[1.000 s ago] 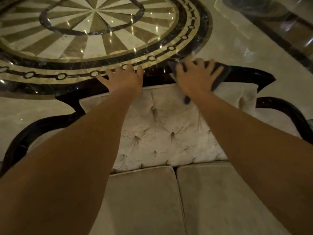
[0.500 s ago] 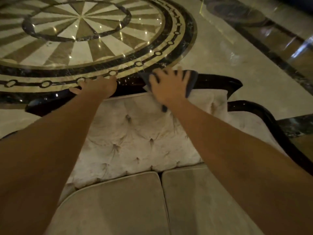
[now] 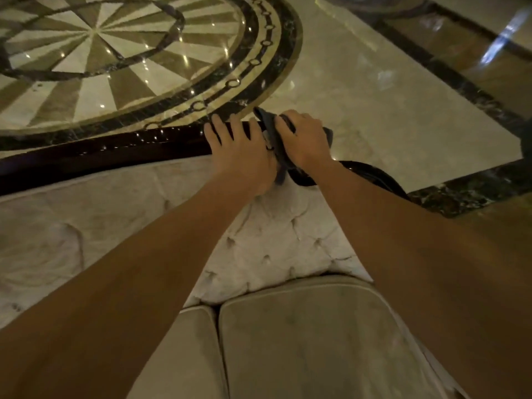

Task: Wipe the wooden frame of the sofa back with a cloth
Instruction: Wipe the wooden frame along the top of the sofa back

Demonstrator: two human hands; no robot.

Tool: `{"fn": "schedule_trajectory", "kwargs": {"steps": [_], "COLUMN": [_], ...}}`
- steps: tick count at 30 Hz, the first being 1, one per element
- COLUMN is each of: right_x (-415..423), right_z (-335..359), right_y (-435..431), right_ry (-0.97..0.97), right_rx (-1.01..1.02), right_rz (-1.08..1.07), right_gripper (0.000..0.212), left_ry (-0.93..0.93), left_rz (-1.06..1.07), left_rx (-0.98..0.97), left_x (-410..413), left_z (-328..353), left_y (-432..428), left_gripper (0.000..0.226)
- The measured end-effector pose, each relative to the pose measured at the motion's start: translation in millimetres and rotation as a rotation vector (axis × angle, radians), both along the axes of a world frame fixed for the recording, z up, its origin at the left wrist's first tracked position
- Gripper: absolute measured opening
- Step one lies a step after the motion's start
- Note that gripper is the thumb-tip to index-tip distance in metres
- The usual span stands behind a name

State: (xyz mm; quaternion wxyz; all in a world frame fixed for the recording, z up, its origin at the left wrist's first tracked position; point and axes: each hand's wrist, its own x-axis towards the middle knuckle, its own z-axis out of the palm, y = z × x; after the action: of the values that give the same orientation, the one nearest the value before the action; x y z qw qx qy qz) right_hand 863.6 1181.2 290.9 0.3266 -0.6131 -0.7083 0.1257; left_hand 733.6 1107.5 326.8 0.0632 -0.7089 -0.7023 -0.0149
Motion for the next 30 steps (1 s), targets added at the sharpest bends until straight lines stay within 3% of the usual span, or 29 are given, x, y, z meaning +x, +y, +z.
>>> {"fn": "schedule_trajectory", "kwargs": {"steps": [3, 5, 6, 8, 11, 15, 18, 21, 24, 27, 30], "right_x": [13.5, 4.4, 0.3, 2.8, 25.7, 105.4, 178.9, 223.2, 263.0, 294.2, 321.6], "right_z": [-22.8, -32.7, -41.0, -66.9, -95.3, -118.0, -136.9, -150.3, -168.6, -191.7, -205.9], "right_y": [1.1, -2.5, -3.1, -5.0, -13.4, -2.7, -2.2, -13.6, -46.4, -106.6, -158.9], "right_ry": [0.478, 0.887, 0.982, 0.776, 0.103, -0.348, -0.330, -0.180, -0.026, -0.140, -0.307], "right_rx": [-0.118, -0.248, -0.282, -0.304, -0.308, -0.251, -0.271, -0.336, -0.497, -0.586, -0.598], "right_rz": [-0.082, -0.125, -0.132, -0.049, 0.162, 0.164, -0.040, -0.184, -0.361, -0.500, -0.548], "right_gripper": [0.034, 0.038, 0.042, 0.044, 0.042, 0.049, 0.056, 0.054, 0.054, 0.057, 0.059], "left_ry": [0.051, 0.078, 0.113, 0.176, 0.364, 0.726, 0.717, 0.413, 0.123, 0.035, 0.080], "left_rz": [0.003, -0.107, -0.185, -0.294, -0.339, -0.415, -0.380, -0.290, -0.193, -0.184, -0.298], "left_rx": [0.092, 0.137, 0.143, 0.138, 0.100, 0.058, -0.165, -0.259, -0.294, -0.282, -0.249], "left_x": [12.6, 24.6, 36.6, 61.1, 83.1, 93.3, 108.7, 123.6, 153.0, 196.0, 244.8], "left_z": [-10.8, -17.6, -24.3, -34.6, -44.6, -64.1, -82.0, -96.8, -118.2, -136.5, -151.3], "left_y": [-0.5, 0.5, 2.7, 8.8, 17.6, 23.3, 31.1, 45.8, 60.4, 73.8, 79.4], "left_gripper": [0.080, 0.076, 0.074, 0.065, 0.065, 0.062, 0.056, 0.050, 0.066, 0.076, 0.073]}}
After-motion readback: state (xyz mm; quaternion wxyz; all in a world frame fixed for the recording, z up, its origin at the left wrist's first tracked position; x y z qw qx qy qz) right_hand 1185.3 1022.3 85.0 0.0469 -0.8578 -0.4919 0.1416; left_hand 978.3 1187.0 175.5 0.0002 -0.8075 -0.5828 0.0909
